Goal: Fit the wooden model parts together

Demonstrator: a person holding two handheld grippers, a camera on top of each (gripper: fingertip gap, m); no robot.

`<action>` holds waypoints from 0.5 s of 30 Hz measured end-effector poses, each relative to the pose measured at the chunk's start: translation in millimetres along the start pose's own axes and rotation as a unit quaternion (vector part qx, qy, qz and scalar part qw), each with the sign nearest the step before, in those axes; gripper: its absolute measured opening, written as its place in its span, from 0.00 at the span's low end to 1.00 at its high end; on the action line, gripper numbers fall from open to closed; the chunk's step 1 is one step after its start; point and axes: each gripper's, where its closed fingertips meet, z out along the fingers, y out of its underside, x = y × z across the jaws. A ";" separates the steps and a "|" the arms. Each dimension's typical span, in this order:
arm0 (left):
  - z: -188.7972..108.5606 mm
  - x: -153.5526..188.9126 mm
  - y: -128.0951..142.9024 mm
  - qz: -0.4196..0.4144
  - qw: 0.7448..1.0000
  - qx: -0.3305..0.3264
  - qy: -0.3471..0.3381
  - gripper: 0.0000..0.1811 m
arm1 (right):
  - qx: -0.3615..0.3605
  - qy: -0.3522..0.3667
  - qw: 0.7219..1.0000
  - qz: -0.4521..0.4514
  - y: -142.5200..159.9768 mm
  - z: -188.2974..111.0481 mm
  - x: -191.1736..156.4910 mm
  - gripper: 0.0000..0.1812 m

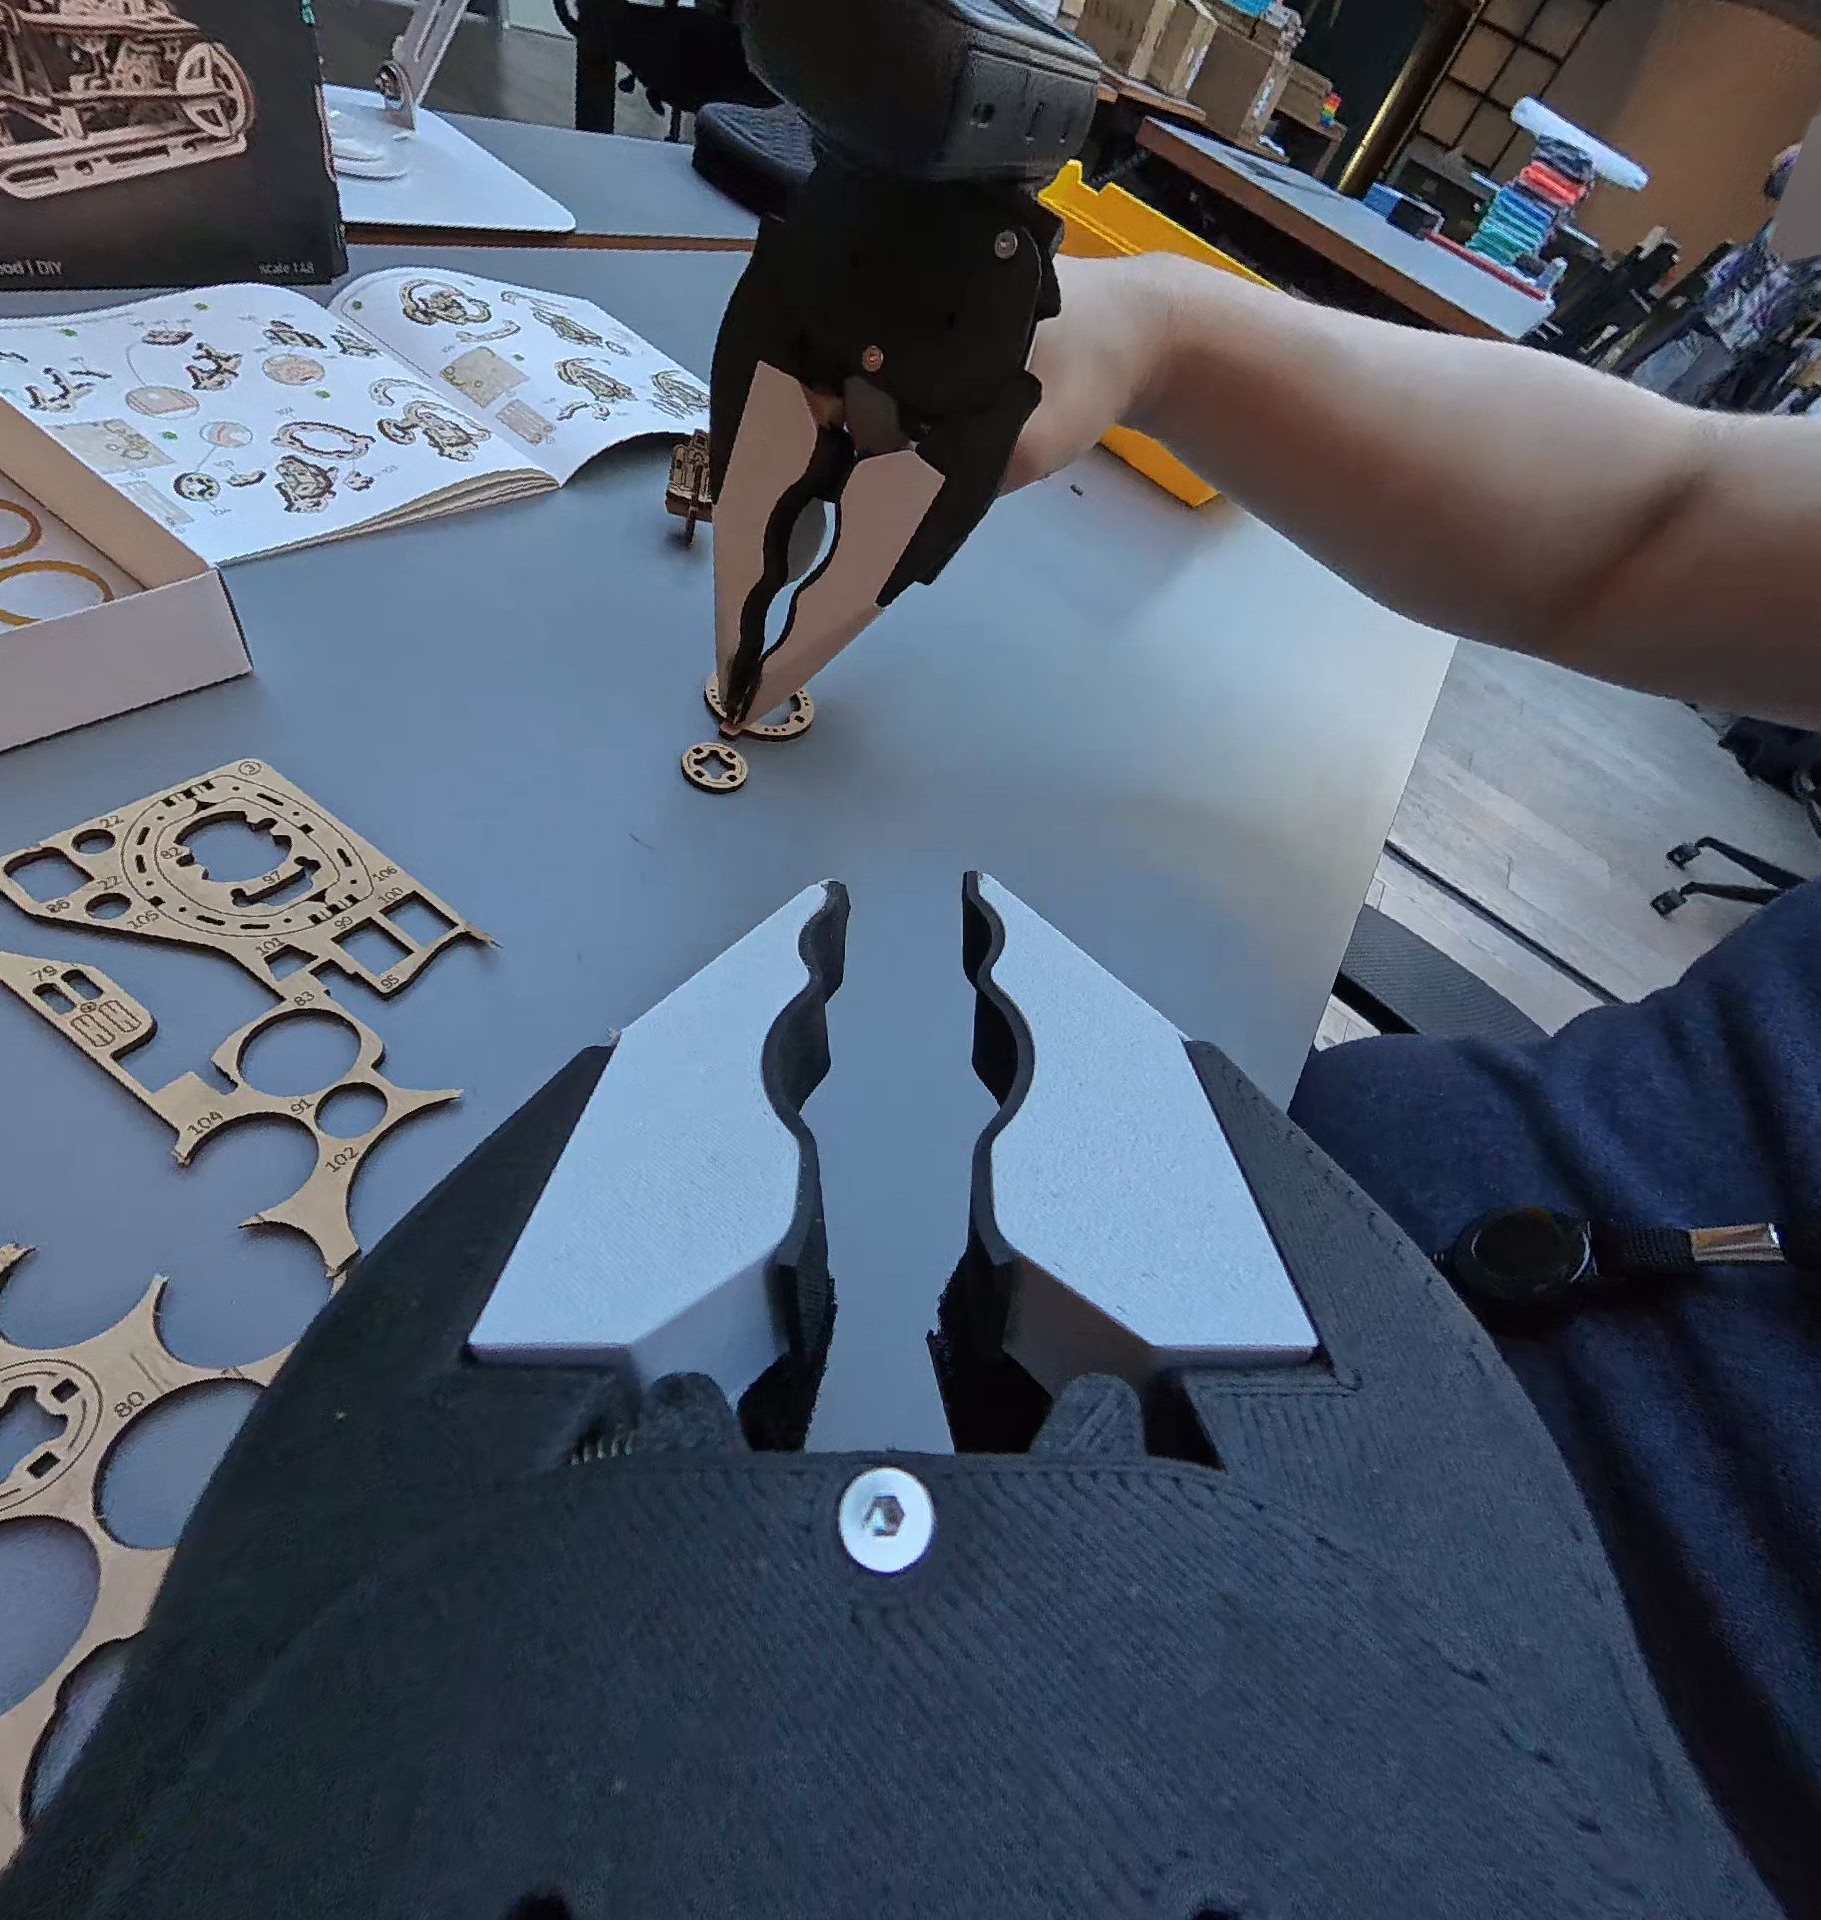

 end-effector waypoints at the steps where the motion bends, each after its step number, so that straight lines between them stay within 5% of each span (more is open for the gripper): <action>1: 0.3 0.6 0.1 0.002 1.000 -0.001 -0.001 0.11 | -0.001 0.001 1.000 -0.003 -0.3 -0.1 0.4 0.00; 6: 0.7 1.7 -2.5 0.004 1.000 0.000 -0.001 0.11 | -0.056 0.006 0.998 -0.021 -2.1 -13.8 4.5 0.11; 15: 3.1 2.4 -1.7 0.006 1.000 -0.007 0.000 0.11 | -0.163 -0.005 0.985 -0.055 2.5 -1.8 1.8 0.07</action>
